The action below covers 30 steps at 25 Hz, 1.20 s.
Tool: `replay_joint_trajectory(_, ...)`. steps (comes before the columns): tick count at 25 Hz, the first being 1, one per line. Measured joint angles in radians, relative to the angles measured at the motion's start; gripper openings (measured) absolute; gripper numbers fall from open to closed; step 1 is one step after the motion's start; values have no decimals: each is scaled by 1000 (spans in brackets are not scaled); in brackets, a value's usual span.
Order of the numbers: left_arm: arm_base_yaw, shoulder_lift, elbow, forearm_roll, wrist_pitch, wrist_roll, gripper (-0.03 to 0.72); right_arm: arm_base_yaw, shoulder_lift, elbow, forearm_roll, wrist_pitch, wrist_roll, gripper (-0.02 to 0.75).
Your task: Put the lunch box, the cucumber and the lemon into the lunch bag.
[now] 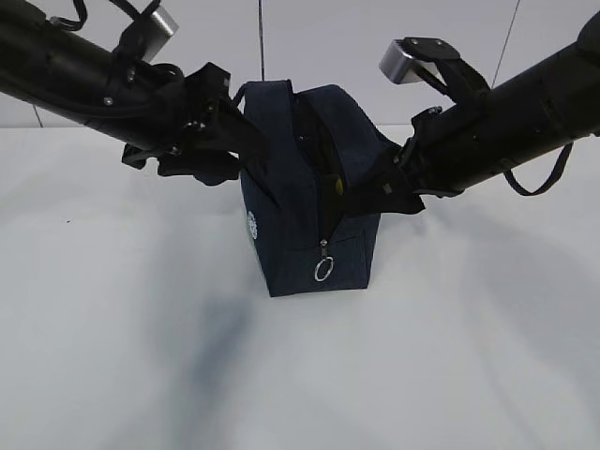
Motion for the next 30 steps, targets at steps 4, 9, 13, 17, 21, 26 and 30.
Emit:
replay_joint_trajectory(4,-29,2,0,-12,-60,-5,358,0,0,2,0,-9,-10,381)
replay_joint_trajectory(9,-29,51,0,-57,-68,-9,355,0,0,38,9,-17,-26,381)
replay_joint_trajectory(13,-29,75,0,-67,-73,-9,354,0,0,66,50,-34,-65,381)
replay_joint_trajectory(17,-29,91,0,-83,-92,-9,354,0,0,68,85,-37,-102,381)
replay_joint_trajectory(21,-29,125,0,-130,-93,-11,354,0,0,68,91,-41,-117,381)
replay_joint_trajectory(26,-30,141,0,-181,-96,-9,353,0,0,68,92,-47,-127,381)
replay_joint_trajectory(30,-30,141,0,-204,-96,-9,324,0,0,70,94,-47,-130,381)
